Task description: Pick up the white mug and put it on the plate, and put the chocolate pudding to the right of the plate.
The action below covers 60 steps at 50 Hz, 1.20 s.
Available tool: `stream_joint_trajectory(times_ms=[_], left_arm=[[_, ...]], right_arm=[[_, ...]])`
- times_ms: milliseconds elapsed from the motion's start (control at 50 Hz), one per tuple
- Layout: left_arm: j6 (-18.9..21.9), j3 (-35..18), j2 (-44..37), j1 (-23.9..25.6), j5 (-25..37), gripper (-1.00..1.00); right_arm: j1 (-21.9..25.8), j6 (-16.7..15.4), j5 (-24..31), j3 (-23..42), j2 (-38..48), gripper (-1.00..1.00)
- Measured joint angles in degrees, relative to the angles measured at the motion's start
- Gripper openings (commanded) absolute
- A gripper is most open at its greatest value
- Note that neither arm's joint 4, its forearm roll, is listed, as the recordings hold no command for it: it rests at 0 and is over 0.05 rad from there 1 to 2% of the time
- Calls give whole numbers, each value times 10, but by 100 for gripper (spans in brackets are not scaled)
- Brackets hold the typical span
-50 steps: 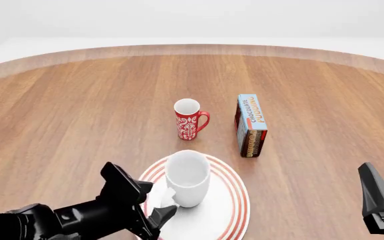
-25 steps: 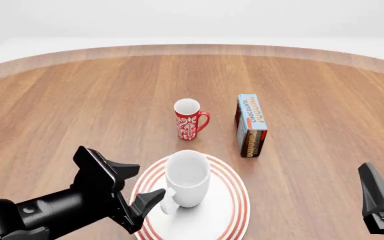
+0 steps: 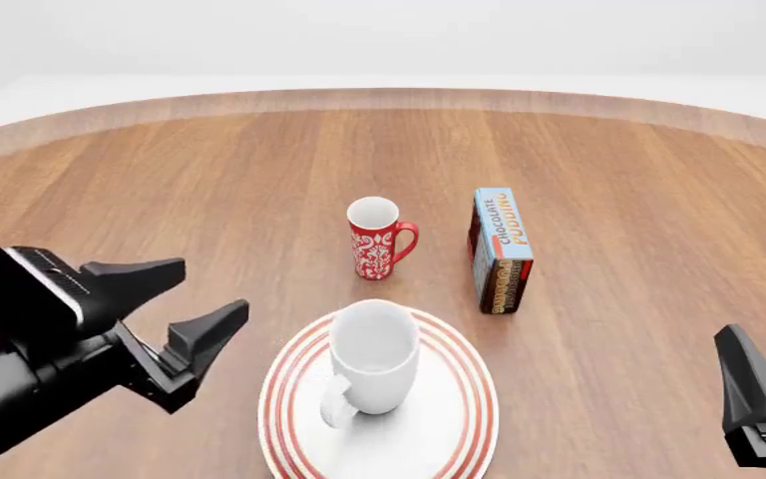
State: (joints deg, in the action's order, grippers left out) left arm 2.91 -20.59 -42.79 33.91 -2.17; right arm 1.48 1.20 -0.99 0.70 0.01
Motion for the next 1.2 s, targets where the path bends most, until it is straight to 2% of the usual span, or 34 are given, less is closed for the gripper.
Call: stream_joint_trajectory(times_ms=[420, 740, 1200], left_arm=[[14, 13, 112, -140, 1, 100], [8, 25, 151, -234, -27, 100], [-40, 113, 248, -384, -69, 100]], right_arm=[[0, 1, 0, 0, 0, 100], [0, 1, 0, 0, 0, 100], [1, 3, 0, 0, 0, 100]])
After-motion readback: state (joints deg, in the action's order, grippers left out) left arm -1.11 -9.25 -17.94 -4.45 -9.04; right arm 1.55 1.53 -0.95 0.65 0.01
